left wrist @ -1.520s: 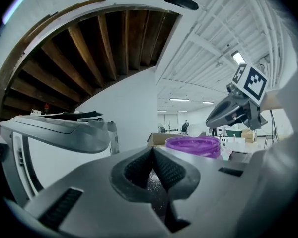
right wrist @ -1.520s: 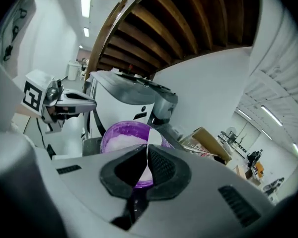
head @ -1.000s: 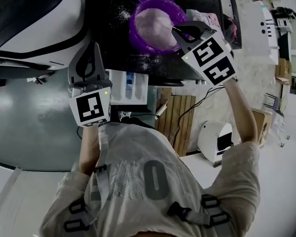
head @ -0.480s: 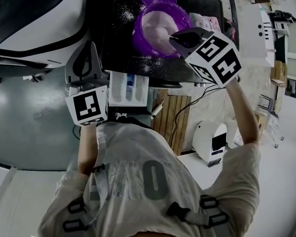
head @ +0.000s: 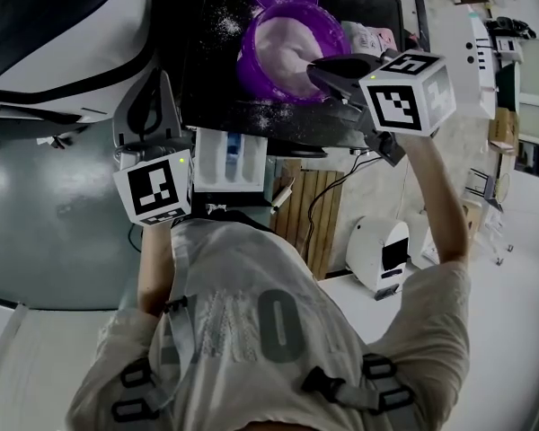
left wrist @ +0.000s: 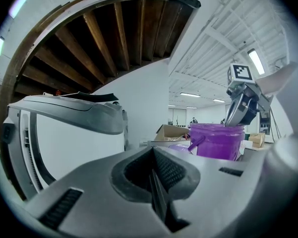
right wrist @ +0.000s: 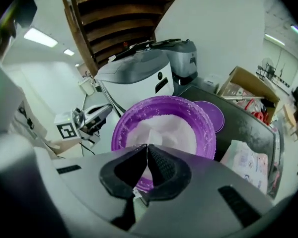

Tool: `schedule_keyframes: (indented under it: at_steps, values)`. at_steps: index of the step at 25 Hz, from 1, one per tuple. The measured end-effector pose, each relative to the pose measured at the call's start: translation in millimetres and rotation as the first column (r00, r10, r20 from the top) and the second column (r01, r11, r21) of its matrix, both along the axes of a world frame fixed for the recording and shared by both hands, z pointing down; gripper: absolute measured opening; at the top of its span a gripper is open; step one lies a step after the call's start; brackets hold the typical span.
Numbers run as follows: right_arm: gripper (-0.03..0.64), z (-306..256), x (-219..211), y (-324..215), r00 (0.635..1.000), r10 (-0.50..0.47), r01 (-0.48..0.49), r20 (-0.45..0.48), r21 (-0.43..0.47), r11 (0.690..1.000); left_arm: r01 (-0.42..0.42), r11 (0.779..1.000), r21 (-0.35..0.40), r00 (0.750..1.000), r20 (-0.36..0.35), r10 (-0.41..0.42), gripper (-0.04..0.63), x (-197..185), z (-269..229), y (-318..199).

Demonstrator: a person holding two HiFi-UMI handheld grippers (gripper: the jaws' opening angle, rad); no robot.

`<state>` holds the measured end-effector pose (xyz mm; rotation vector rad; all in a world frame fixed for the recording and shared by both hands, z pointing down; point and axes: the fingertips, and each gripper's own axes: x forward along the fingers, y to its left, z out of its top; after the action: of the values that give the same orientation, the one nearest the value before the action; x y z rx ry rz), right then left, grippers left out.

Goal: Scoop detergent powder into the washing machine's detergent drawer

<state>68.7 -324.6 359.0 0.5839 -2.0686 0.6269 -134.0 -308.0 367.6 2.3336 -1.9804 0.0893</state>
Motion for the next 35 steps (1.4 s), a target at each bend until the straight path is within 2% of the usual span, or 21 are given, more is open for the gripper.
schedule_keyframes:
  at_steps: [3, 5, 10, 14, 17, 26, 29, 32, 35]
  values:
    - [0.011, -8, -2, 1, 0.989, 0.093, -0.085, 0.112, -0.077, 0.993, -0.003, 1.0, 0.005, 1.0, 0.003, 0.003, 0.021, 2, -4, 0]
    - [0.011, -16, -4, 1, 0.964, 0.169, -0.142, 0.203, -0.142, 0.98, -0.005, 1.0, 0.012, 1.0, 0.008, 0.005, 0.021, 3, -9, 1]
    - [0.011, -38, -8, 0, 0.856, 0.319, -0.221, 0.407, -0.27, 0.937, -0.015, 0.999, 0.037, 1.0, 0.026, 0.014, 0.021, 8, -21, 2]
    - [0.011, -52, -2, 1, 0.771, 0.391, -0.255, 0.503, -0.319, 0.913, -0.024, 0.998, 0.058, 0.999, 0.048, 0.021, 0.021, 13, -33, 3]
    - [0.011, -64, 2, 5, 0.688, 0.447, -0.271, 0.571, -0.369, 0.889, -0.021, 0.997, 0.073, 0.999, 0.049, 0.017, 0.021, 15, -44, 9]
    - [0.011, -88, 19, 24, 0.401, 0.573, -0.275, 0.715, -0.503, 0.82, -0.039, 0.99, 0.136, 0.994, 0.108, 0.025, 0.021, 28, -81, 26]
    - [0.011, -88, 26, 37, 0.304, 0.611, -0.257, 0.731, -0.555, 0.791, -0.06, 0.987, 0.148, 0.99, 0.132, 0.041, 0.021, 37, -89, 36]
    - [0.011, -83, 36, 54, 0.25, 0.644, -0.237, 0.724, -0.599, 0.765, -0.073, 0.985, 0.156, 0.989, 0.138, 0.052, 0.021, 51, -94, 47]
    - [0.011, -80, 43, 72, 0.214, 0.655, -0.223, 0.725, -0.616, 0.755, -0.081, 0.984, 0.161, 0.988, 0.145, 0.058, 0.021, 61, -97, 57]
